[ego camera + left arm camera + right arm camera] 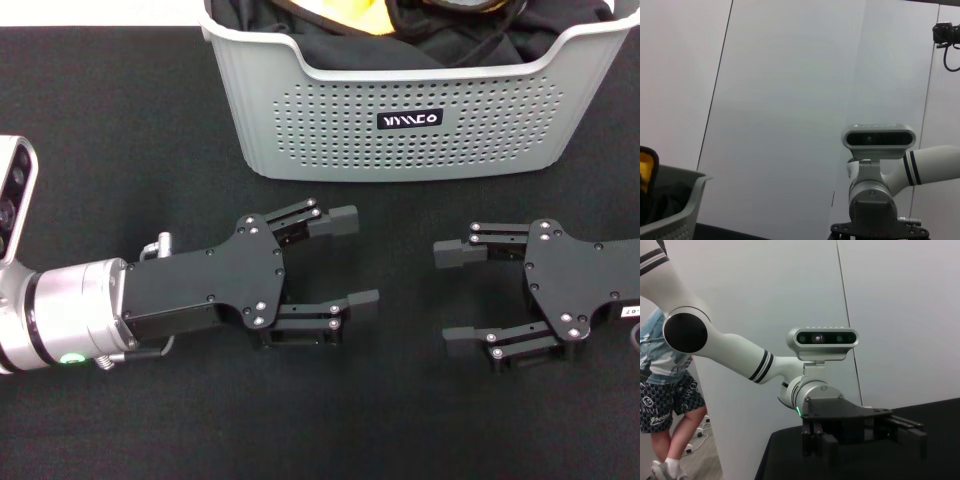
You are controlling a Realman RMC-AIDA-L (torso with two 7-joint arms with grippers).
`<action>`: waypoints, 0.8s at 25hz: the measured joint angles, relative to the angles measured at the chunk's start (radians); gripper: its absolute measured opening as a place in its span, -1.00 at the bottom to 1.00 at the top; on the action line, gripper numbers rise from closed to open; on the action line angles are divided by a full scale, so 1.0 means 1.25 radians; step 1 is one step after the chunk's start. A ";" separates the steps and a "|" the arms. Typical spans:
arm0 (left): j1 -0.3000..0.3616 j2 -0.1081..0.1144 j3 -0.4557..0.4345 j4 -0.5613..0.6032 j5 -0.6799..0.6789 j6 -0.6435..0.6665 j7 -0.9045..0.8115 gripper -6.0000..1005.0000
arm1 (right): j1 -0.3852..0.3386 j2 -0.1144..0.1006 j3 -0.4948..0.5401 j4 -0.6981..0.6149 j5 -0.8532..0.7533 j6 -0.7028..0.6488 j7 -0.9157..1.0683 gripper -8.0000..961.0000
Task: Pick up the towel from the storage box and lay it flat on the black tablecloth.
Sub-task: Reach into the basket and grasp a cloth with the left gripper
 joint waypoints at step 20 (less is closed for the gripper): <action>-0.007 -0.009 -0.022 0.022 -0.126 0.028 0.027 0.75 | -0.009 -0.006 0.029 0.064 -0.004 -0.007 -0.037 0.67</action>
